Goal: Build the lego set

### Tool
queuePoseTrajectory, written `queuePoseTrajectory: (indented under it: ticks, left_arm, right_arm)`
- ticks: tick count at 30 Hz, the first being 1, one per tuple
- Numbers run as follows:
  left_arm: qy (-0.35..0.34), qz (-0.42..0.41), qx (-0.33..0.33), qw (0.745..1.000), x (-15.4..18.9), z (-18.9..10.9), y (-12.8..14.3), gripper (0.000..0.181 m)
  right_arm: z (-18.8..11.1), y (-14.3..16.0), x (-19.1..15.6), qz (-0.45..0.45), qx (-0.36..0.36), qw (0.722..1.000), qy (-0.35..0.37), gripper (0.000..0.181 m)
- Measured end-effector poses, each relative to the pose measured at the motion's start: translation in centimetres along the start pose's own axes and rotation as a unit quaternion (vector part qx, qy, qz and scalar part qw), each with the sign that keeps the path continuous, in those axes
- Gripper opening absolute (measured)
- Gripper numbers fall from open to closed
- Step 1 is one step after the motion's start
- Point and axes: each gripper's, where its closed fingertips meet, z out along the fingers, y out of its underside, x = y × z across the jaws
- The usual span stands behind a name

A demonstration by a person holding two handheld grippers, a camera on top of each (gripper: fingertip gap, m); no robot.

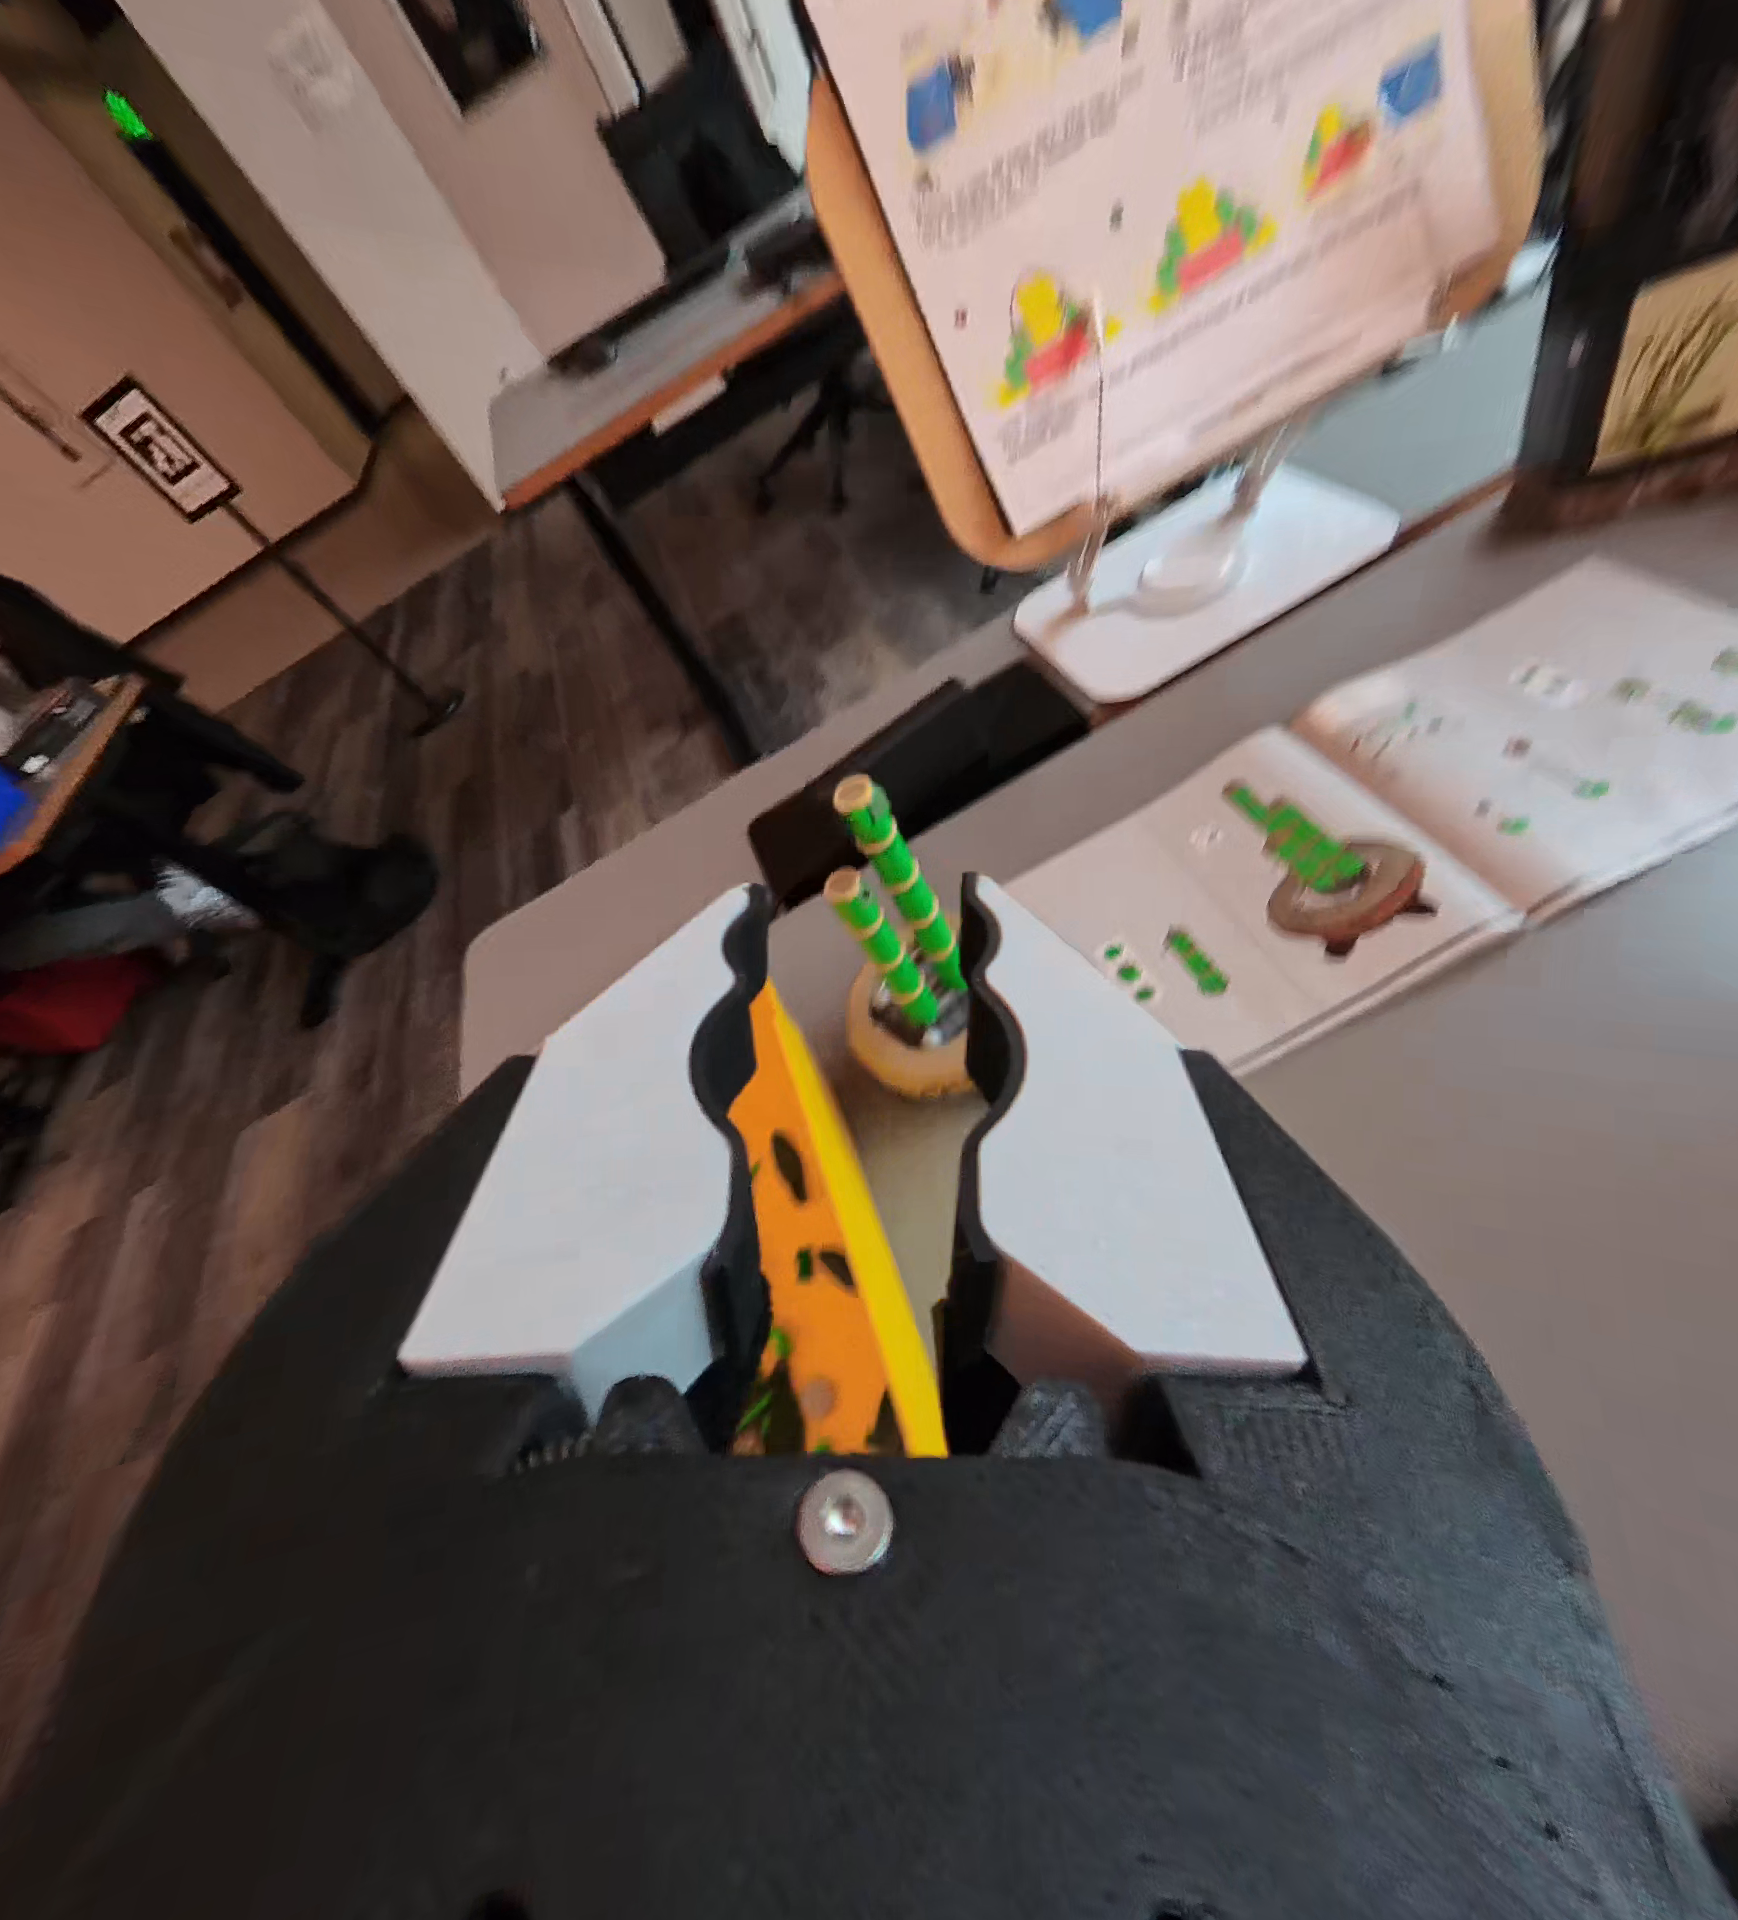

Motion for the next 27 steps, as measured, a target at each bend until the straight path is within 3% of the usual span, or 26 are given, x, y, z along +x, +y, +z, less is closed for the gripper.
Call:
queuePoseTrajectory:
  ticks: [1,5,9,12,17,19,27]
  left_arm:
    - [0.002,-0.022,0.021,1.000,-0.6,0.7,-0.3,0.040]
    - [0.010,-0.113,0.074,0.991,-2.8,3.7,0.1,0.064]
    - [0.017,-0.142,0.034,0.989,-3.0,6.7,2.8,0.084]
    - [0.006,-0.136,0.017,0.991,-3.0,8.3,4.0,0.079]
    - [0.065,-0.171,-0.009,0.983,-0.9,10.6,5.4,0.067]
    - [0.080,-0.155,-0.039,0.984,0.0,11.2,6.5,0.054]
    - [0.099,-0.128,-0.156,0.974,1.7,11.8,10.6,0.058]
  right_arm:
    - [-0.1,0.0,0.0,0.000,0.001,1.000,0.000,0.002]
    - [-0.2,-0.2,-0.2,-0.003,0.003,1.000,0.000,0.002]
    - [-0.2,-0.2,-0.1,-0.004,0.002,1.000,0.000,0.003]
    - [-0.1,0.0,0.1,0.000,0.000,1.000,0.000,0.003]
    - [0.0,0.2,0.2,0.000,-0.002,1.000,0.001,0.003]
    - [0.0,0.2,0.2,0.001,-0.002,1.000,0.001,0.003]
    - [0.1,0.5,0.5,0.005,-0.007,1.000,0.000,0.003]
